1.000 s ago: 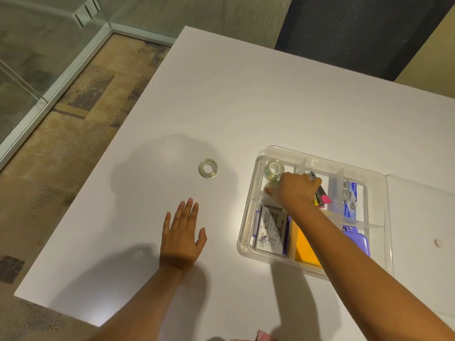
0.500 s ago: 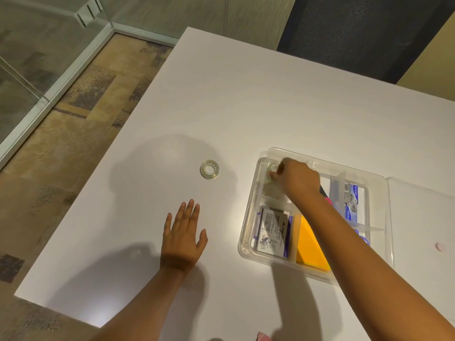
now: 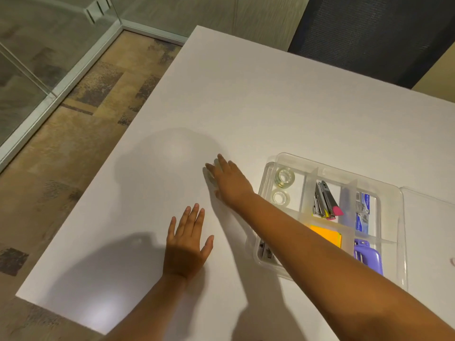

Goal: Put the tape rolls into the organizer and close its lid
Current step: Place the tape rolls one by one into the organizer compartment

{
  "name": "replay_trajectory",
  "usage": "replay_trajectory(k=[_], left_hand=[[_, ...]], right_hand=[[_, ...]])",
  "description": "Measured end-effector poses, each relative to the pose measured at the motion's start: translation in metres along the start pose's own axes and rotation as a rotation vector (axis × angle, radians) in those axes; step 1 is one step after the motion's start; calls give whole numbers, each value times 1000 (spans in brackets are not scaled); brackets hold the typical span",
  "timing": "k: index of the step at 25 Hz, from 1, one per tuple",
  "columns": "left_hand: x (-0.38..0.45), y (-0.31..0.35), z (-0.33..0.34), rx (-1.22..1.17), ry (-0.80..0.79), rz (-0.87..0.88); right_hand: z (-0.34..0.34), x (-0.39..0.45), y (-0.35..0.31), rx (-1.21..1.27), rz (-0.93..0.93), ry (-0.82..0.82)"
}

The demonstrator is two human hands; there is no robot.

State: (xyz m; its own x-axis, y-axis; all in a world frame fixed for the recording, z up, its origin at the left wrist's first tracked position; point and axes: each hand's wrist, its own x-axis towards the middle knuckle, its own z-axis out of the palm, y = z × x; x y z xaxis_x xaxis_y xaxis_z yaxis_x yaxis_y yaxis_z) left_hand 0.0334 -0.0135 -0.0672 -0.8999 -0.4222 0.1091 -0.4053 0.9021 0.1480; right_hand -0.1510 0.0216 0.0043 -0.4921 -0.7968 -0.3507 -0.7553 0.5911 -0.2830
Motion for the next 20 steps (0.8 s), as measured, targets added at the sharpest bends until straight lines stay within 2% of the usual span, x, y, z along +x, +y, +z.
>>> replay_trajectory(k=[2, 6, 11, 16, 20], left_hand=[[1, 0, 0, 1, -13, -2], [0, 1, -1, -17, -22, -4], [-2, 0, -4, -55, -66, -22], [1, 0, -9, -68, -200, -79], [4, 1, -10, -59, -230, -85]], right_hand=[[6, 2, -3, 10, 13, -12], [7, -3, -6, -38, 31, 83], [-26, -23, 7, 99, 87, 86], [-63, -69, 54, 433, 383, 296], [-56, -94, 78, 379, 660, 262]])
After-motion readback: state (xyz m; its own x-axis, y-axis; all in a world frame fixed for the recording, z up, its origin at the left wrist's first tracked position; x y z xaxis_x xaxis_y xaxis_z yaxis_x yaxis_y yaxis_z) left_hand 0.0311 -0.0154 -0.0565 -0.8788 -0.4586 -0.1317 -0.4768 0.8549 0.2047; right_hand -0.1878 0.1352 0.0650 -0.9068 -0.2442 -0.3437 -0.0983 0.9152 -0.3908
